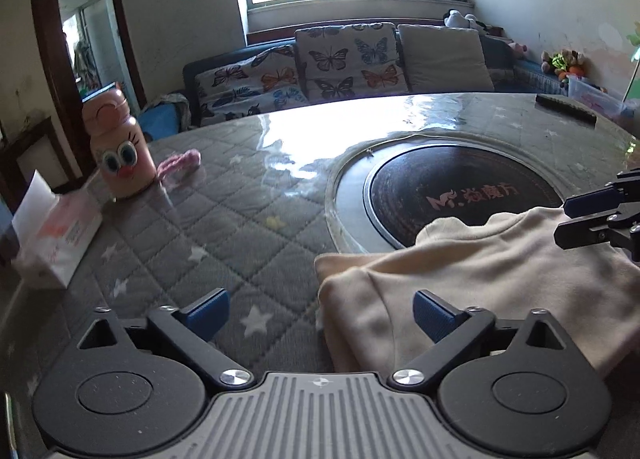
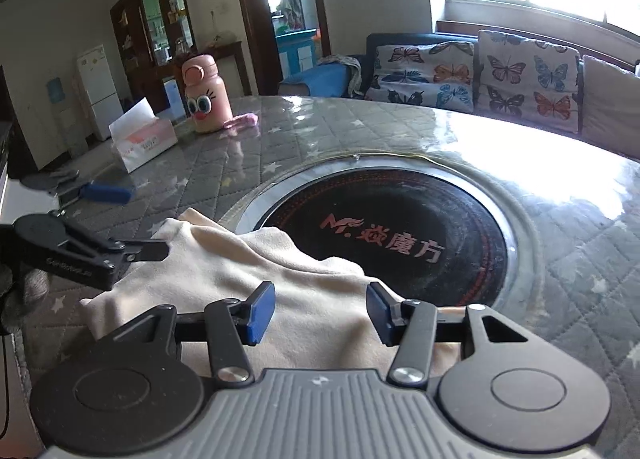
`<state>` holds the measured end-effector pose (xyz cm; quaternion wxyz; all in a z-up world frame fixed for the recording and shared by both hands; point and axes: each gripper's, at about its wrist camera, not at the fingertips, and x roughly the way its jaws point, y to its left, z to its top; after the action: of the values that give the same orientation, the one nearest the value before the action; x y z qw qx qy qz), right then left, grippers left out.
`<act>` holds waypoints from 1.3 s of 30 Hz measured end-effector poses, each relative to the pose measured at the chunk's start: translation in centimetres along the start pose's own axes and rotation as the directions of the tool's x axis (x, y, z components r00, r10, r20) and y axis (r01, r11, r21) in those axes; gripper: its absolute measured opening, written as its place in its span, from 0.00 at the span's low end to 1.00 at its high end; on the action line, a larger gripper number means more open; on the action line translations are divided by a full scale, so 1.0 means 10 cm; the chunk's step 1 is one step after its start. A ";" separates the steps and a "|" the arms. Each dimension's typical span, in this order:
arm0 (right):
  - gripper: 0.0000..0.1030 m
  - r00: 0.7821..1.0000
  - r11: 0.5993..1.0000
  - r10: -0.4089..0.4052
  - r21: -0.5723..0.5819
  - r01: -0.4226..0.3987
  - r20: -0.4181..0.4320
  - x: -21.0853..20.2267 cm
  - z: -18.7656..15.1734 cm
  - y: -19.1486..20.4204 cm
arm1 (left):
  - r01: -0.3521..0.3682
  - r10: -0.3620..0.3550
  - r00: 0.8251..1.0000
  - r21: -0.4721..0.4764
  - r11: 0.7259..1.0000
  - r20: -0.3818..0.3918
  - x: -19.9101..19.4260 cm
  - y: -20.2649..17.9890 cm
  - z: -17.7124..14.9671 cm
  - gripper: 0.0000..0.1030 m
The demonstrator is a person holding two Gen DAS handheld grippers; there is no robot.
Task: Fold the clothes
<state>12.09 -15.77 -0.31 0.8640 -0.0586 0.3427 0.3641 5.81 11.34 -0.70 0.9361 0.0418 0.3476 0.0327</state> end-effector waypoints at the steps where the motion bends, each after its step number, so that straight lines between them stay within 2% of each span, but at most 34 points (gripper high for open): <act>1: 0.50 1.000 1.000 -0.005 0.005 0.005 0.001 -0.02 -0.01 -0.01 | 0.005 -0.005 1.000 -0.013 1.000 -0.005 -0.01 0.01 -0.03 0.90; 5: 0.50 0.999 0.998 -0.034 0.054 0.033 0.011 -0.15 -0.10 -0.08 | 0.038 -0.039 0.999 -0.066 0.997 -0.027 -0.07 0.02 -0.11 0.78; 6: 0.50 0.999 0.997 -0.042 0.063 0.041 0.014 -0.17 -0.12 -0.10 | 0.043 -0.045 0.999 -0.072 0.996 -0.026 -0.09 0.03 -0.13 0.77; 12: 0.50 0.998 0.995 -0.062 0.076 0.060 0.021 -0.35 -0.23 -0.13 | 0.056 -0.059 0.998 -0.120 0.991 -0.015 -0.32 0.13 -0.26 0.79; 17: 0.51 0.999 0.998 -0.037 0.046 0.036 0.023 -0.39 -0.29 -0.03 | 0.082 -0.084 0.996 -0.106 0.991 -0.012 -0.54 0.14 -0.42 0.79; 24: 0.51 1.000 1.000 -0.017 0.013 0.017 0.009 -0.35 -0.35 0.11 | 0.061 -0.066 0.997 -0.110 0.992 -0.035 -0.54 0.12 -0.54 0.80; 29: 0.51 0.999 0.999 -0.034 -0.003 0.034 -0.008 -0.30 -0.42 0.13 | 0.044 -0.050 0.997 -0.096 0.994 -0.055 -0.53 0.13 -0.59 0.80; 39: 0.55 0.999 0.996 -0.025 -0.091 0.027 0.021 -0.33 -0.34 0.34 | 0.059 -0.059 0.998 -0.110 0.992 -0.003 -0.55 0.01 -0.37 0.83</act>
<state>6.33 -16.44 -0.30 0.8685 -0.0985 0.3164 0.3687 -0.84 11.12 0.06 0.9364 -0.0202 0.3495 0.0243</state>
